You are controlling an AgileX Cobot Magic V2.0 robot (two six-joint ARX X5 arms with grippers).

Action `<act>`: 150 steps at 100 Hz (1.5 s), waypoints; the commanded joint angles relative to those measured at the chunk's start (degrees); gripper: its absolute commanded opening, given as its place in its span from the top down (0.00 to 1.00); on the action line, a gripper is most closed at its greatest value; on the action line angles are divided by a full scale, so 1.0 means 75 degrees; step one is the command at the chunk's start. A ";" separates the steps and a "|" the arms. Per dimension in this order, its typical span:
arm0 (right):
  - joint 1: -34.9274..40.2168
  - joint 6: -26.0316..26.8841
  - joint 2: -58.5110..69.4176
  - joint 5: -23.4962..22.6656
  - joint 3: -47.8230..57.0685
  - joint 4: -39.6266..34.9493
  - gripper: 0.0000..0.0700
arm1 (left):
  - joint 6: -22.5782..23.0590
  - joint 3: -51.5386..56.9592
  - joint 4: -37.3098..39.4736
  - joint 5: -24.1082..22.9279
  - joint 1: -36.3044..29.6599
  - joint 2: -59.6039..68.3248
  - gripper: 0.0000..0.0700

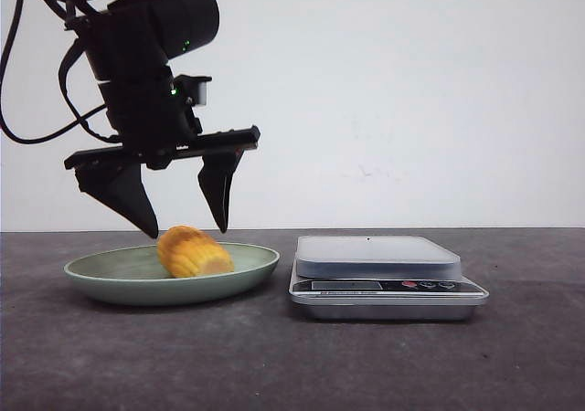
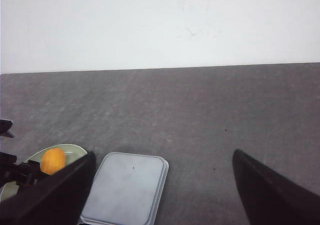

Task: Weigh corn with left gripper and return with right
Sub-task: 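Lower the left gripper onto the yellow corn cob on the green plate and grasp it, then carry the corn with the left gripper over the scale and release it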

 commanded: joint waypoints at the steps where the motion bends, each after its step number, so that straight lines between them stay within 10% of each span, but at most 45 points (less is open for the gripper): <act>1: 0.0032 -0.0111 0.0026 -0.0006 0.0154 0.0061 0.21 | -0.0029 0.0149 0.0061 -0.0044 -0.0087 0.0210 0.32; 18: 0.0032 -0.0111 0.0026 -0.0009 0.0154 0.0032 0.21 | -0.0032 0.0149 0.0117 -0.0050 -0.0090 0.0367 0.36; 42: 0.0032 -0.0119 0.0023 -0.0006 0.0154 0.0003 0.21 | -0.0032 0.0149 0.0105 -0.0041 -0.0099 0.0539 1.00; 100: 0.0029 -0.0192 0.0023 -0.0003 0.0154 -0.0017 0.21 | 0.0562 0.0495 -0.0064 0.0510 -0.0638 -0.2092 1.00; 150: 0.0032 -0.0192 0.0023 -0.0009 0.0154 -0.0076 0.21 | 0.0361 0.1947 0.0883 0.0530 -0.2043 0.0493 1.00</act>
